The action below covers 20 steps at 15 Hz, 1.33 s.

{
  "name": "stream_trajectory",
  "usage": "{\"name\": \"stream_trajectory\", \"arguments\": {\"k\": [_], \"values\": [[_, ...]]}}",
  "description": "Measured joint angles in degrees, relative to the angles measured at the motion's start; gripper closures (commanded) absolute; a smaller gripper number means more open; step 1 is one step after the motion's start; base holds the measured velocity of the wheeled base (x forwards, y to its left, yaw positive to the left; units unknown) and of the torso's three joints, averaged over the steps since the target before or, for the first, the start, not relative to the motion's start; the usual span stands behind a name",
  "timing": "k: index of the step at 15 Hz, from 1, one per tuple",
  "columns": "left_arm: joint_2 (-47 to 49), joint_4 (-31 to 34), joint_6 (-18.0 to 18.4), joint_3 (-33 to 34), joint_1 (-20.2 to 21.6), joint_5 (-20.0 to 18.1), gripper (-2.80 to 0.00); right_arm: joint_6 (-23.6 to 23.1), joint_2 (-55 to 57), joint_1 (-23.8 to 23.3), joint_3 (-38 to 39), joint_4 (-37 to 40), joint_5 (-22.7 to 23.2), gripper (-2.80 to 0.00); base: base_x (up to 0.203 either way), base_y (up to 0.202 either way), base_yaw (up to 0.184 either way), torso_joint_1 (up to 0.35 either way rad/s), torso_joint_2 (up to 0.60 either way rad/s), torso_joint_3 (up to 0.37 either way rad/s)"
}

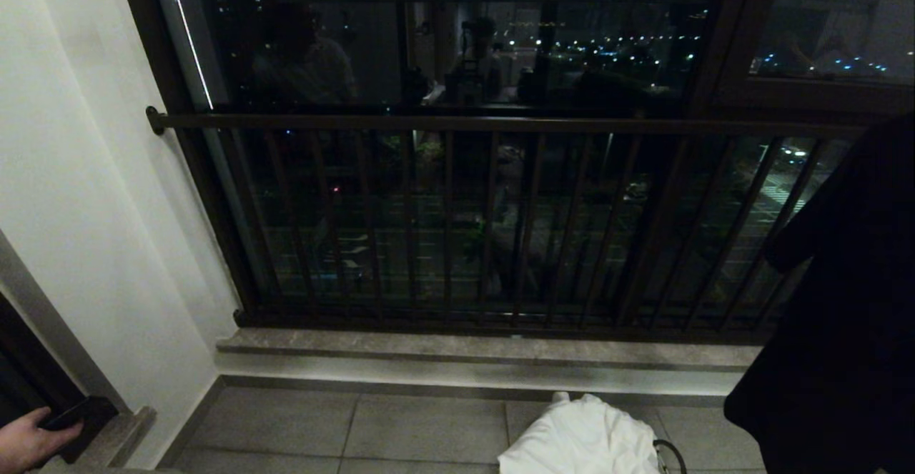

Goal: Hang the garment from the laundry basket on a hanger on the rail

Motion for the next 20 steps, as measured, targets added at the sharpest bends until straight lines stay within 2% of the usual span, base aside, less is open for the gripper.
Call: {"name": "stream_trajectory", "arguments": {"k": [14,20], "values": [[0.0,0.0,0.0,0.0,0.0,0.0,0.0,-0.2,0.0,0.0,0.0,0.0,0.0,0.0,0.0,0.0,0.0,0.0,0.0,0.0],[0.0,0.0,0.0,0.0,0.0,0.0,0.0,-0.2,0.0,0.0,0.0,0.0,0.0,0.0,0.0,0.0,0.0,-0.137,0.33,0.174]]}}
